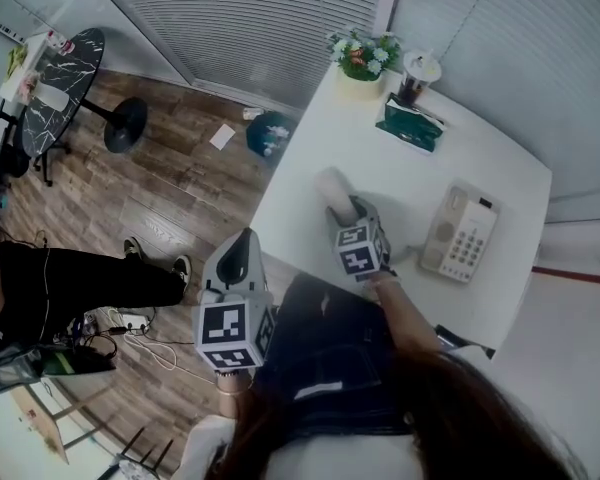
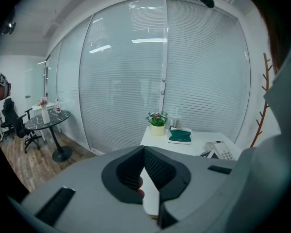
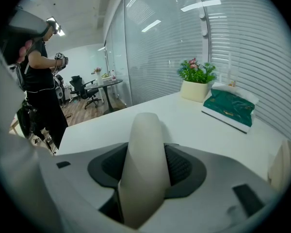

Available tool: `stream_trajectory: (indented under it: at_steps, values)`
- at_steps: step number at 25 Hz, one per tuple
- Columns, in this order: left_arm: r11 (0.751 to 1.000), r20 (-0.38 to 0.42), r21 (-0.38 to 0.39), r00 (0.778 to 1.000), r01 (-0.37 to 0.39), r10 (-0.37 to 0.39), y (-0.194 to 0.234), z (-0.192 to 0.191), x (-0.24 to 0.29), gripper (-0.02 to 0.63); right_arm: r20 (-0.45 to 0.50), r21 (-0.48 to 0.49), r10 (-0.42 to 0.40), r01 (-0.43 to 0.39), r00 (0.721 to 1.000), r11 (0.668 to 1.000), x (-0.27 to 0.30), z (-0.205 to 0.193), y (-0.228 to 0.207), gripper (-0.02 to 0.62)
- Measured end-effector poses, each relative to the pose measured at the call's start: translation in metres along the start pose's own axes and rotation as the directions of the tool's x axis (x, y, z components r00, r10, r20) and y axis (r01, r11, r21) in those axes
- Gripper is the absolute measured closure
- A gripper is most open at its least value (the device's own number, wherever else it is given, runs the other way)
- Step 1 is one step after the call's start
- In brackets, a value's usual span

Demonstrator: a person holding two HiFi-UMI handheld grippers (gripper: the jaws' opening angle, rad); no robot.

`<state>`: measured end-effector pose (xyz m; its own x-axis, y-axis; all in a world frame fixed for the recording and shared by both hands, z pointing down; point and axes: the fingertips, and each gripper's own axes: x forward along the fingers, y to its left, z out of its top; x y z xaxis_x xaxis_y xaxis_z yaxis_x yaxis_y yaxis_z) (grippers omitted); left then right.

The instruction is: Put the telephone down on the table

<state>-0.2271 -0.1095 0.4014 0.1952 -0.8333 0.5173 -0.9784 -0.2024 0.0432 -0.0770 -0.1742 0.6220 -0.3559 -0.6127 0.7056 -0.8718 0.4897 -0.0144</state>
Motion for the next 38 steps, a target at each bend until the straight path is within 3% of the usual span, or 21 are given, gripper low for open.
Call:
stream_trajectory:
  at_steps: [21, 38]
  values:
    - [0.999, 0.023, -0.002, 0.999, 0.038, -0.038, -0.004, 0.006, 0.010, 0.606, -0.021, -0.015, 0.008, -0.009, 1.000, 1.000, 0.001, -0.004, -0.003, 0.356]
    - [0.996, 0.041, 0.026, 0.995, 0.086, -0.087, -0.017, 0.013, 0.012, 0.606, 0.025, -0.041, -0.023, 0.024, 0.999, 0.999, -0.016, 0.006, -0.006, 0.348]
